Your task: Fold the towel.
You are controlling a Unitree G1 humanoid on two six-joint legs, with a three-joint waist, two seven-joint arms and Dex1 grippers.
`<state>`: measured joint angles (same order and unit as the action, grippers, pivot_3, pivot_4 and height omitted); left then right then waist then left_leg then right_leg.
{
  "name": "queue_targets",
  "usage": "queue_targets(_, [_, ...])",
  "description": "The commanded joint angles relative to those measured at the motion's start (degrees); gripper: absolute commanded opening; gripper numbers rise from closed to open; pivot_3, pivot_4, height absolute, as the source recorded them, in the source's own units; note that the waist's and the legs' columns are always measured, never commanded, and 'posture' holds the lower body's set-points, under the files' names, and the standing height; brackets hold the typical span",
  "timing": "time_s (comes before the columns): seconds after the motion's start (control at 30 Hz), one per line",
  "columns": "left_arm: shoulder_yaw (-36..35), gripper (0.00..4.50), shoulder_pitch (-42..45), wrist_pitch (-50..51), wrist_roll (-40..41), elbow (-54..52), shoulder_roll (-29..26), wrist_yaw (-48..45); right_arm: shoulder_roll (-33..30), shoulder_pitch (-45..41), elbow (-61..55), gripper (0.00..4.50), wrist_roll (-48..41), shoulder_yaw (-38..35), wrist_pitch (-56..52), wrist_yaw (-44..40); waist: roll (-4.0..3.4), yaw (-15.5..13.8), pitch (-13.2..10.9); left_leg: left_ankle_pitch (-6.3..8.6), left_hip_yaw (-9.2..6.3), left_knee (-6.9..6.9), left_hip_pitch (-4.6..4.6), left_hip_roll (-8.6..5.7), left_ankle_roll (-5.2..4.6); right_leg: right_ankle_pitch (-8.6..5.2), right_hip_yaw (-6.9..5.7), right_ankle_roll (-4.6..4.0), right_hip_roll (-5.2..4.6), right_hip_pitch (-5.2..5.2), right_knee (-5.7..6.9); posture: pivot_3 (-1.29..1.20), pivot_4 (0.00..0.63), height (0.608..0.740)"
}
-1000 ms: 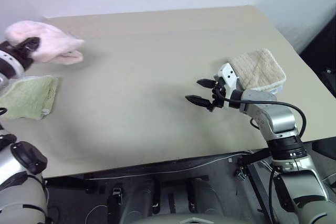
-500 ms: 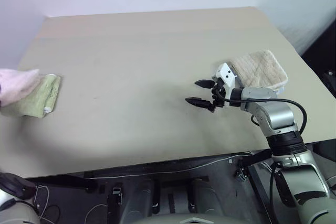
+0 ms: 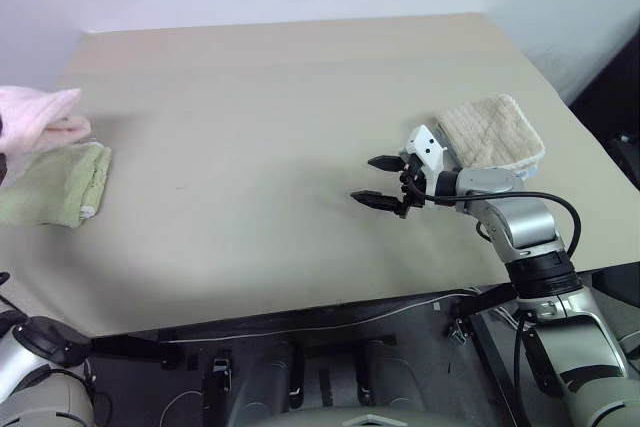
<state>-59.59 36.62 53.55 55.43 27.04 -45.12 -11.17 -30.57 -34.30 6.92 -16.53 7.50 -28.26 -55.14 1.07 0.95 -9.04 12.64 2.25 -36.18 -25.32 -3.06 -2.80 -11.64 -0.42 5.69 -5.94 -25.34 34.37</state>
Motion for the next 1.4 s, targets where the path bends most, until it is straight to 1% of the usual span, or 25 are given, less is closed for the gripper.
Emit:
queue_targets(0.03, [2.0,0.03,3.5,-3.5,-1.2,3.5,-4.4,-1.5,-0.6,0.1,-1.3,4.5,0.1,-1.1,1.0,0.0,0.0,0.0,0.0,0.0,0.0,-0.01,0.0,0.0,0.0,0.0,0.0,0.0,0.01,0.0,0.01,0.0,0.15,0.74])
queue_targets(0.13, [1.9,0.03,2.7,-5.9,-2.0,7.6,-5.7,-3.1,-0.7,0.6,-1.9,4.5,0.0,-1.4,0.7,0.4,-0.01,0.4,0.0,0.0,0.03,0.03,0.03,0.0,-0.01,0.0,0.04,0.0,0.01,0.0,-0.01,0.0,0.15,0.74])
queue_targets(0.23, [0.9,0.03,-1.3,-8.1,-2.7,9.3,-5.8,-4.0,-1.2,1.6,-3.2,4.5,-0.2,-1.5,0.4,0.5,-0.03,0.5,0.0,-0.01,0.03,0.1,0.03,0.0,0.02,0.0,0.04,0.0,0.02,-0.05,0.0,0.0,0.15,0.74])
queue_targets(0.37, [-2.0,0.03,-8.0,-5.2,0.5,6.5,-3.3,-3.8,-2.0,2.5,-4.1,4.5,-0.2,-1.9,0.3,0.7,-0.02,0.3,0.0,-0.01,0.03,0.06,0.03,0.03,0.02,0.0,0.05,0.0,0.0,-0.03,0.01,0.0,0.15,0.74])
queue_targets(0.47, [-1.8,0.03,-12.2,-4.6,0.3,3.6,-1.3,-2.8,-2.4,2.6,-4.1,4.5,-0.2,-2.0,0.5,0.8,-0.01,0.0,0.0,0.0,0.03,0.04,0.04,0.03,0.01,0.0,0.05,0.0,-0.04,0.0,0.0,0.0,0.15,0.74])
queue_targets(0.6, [-3.6,0.03,-14.1,-3.8,2.2,1.5,-0.3,-0.2,-2.6,2.3,-3.5,4.5,-0.1,-2.0,0.9,0.6,0.01,-0.2,0.0,0.0,0.02,0.03,0.03,0.03,0.0,-0.01,0.03,-0.02,-0.07,0.01,0.0,0.0,0.15,0.74])
queue_targets(0.73, [-4.1,0.03,-15.9,-3.4,2.6,1.1,-0.5,0.7,-2.3,1.9,-3.1,4.5,0.2,-1.5,1.3,0.6,0.01,0.0,0.0,0.01,0.02,0.06,0.03,0.03,-0.01,-0.01,0.04,-0.02,-0.07,0.0,-0.03,0.0,0.15,0.74])
queue_targets(0.8, [-4.5,0.6,-16.2,-3.5,3.3,0.8,0.0,1.0,-2.2,1.8,-2.5,4.5,0.8,-0.9,2.1,0.3,0.01,0.2,0.0,0.01,0.02,0.08,0.03,0.03,-0.01,-0.01,0.04,-0.02,-0.06,-0.01,-0.02,0.0,0.15,0.74])
queue_targets(0.83, [-4.6,0.81,-16.4,-3.5,3.5,0.7,0.2,1.2,-2.2,1.8,-2.3,4.5,1.0,-0.7,2.4,0.3,0.01,0.2,0.0,0.01,0.02,0.08,0.03,0.03,-0.01,-0.01,0.04,-0.02,-0.05,-0.01,-0.02,0.0,0.15,0.74])
queue_targets(0.93, [-4.9,1.81,-17.3,-2.4,4.9,-1.1,1.2,2.4,-2.0,1.5,-2.0,4.5,1.0,-0.9,2.5,0.2,0.01,0.1,0.0,0.01,0.02,0.06,0.03,0.03,-0.01,-0.01,0.04,-0.02,-0.06,-0.01,-0.02,0.0,0.15,0.74])
queue_targets(1.03, [-6.2,2.82,-18.1,-3.3,5.3,-2.8,2.4,6.1,-2.1,1.5,-1.5,4.5,1.5,-0.6,3.3,0.0,0.01,0.1,0.0,0.01,0.02,0.06,0.04,0.03,-0.01,-0.01,0.05,-0.02,-0.06,0.0,-0.03,0.0,0.15,0.74])
queue_targets(1.07, [-5.8,3.23,-19.4,-1.9,6.3,-5.7,3.1,6.0,-2.1,1.5,-1.3,4.5,1.5,-0.6,3.6,-0.1,0.01,0.1,0.0,0.01,0.02,0.06,0.04,0.03,-0.01,-0.01,0.05,-0.02,-0.06,0.0,-0.02,0.0,0.15,0.74])
queue_targets(1.17, [-6.4,4.24,-22.2,2.0,9.6,-12.3,4.6,9.0,-2.0,1.3,-0.8,4.5,1.4,-1.1,3.9,-0.5,0.01,0.1,0.0,0.01,0.02,0.06,0.03,0.03,-0.01,-0.01,0.05,-0.02,-0.06,0.0,-0.03,0.0,0.15,0.74])
queue_targets(1.2, [-6.7,4.46,-22.8,2.0,9.5,-13.4,4.9,11.2,-1.8,1.2,-0.5,4.5,1.4,-1.2,4.0,-0.5,0.01,0.1,0.0,0.01,0.02,0.05,0.03,0.03,-0.01,0.0,0.05,-0.01,-0.06,0.0,-0.02,0.0,0.15,0.74])
queue_targets(1.23, [-6.7,4.46,-23.5,2.2,9.3,-14.4,5.0,13.0,-1.7,1.3,-0.3,4.5,1.5,-1.1,4.3,-0.6,0.01,0.1,0.0,0.01,0.02,0.05,0.03,0.03,-0.01,0.0,0.06,-0.01,-0.06,0.0,-0.01,0.0,0.15,0.74])
queue_targets(1.3, [-5.8,4.46,-25.6,3.3,9.7,-17.4,5.2,13.3,-1.2,1.3,-0.2,4.5,1.3,-0.9,4.7,-1.0,0.01,0.1,0.0,0.01,0.02,0.05,0.05,0.03,-0.01,-0.01,0.05,-0.02,-0.06,0.01,0.0,0.0,0.15,0.74])
queue_targets(1.4, [-3.6,4.46,-28.8,6.0,11.9,-22.4,5.2,11.1,-0.7,0.9,0.6,4.5,1.2,-1.0,5.2,-1.3,0.01,0.1,0.0,0.01,0.02,0.04,0.06,0.03,-0.01,-0.01,0.06,-0.02,-0.06,0.01,0.0,0.0,0.15,0.74])
